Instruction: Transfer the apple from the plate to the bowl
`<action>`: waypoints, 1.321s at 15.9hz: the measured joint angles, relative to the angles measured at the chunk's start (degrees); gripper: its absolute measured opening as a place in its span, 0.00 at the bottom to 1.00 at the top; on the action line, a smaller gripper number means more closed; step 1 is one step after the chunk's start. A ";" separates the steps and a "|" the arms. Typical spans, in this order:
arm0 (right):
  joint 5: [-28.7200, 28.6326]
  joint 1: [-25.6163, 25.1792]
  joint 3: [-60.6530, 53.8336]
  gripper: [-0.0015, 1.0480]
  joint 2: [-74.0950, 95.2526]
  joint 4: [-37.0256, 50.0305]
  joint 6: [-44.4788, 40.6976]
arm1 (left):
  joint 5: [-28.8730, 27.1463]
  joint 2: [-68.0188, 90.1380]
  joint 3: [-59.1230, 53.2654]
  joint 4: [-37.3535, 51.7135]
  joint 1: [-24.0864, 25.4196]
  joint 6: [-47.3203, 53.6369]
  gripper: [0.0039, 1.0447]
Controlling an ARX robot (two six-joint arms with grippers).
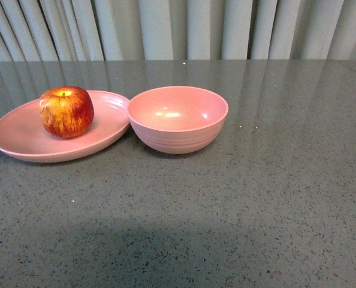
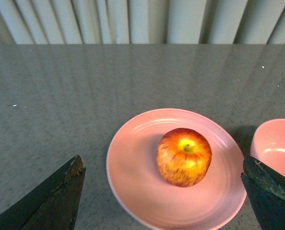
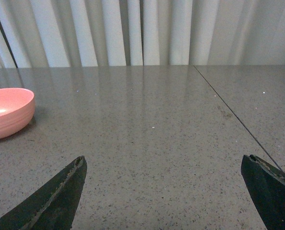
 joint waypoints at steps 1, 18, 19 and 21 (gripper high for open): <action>0.00 0.00 0.00 0.94 0.00 -0.02 0.00 | 0.28 5.31 3.91 -0.13 -1.18 0.57 0.94; 0.00 0.00 0.00 0.94 0.00 0.00 0.00 | -0.17 35.23 23.98 -11.45 -3.10 0.31 0.94; 0.00 0.00 0.00 0.94 0.00 -0.02 -0.02 | -0.13 35.39 23.91 -11.45 -3.10 0.24 0.94; 0.00 0.00 0.00 0.94 0.00 -0.02 -0.02 | 0.31 35.56 23.08 -11.56 -3.10 0.17 0.94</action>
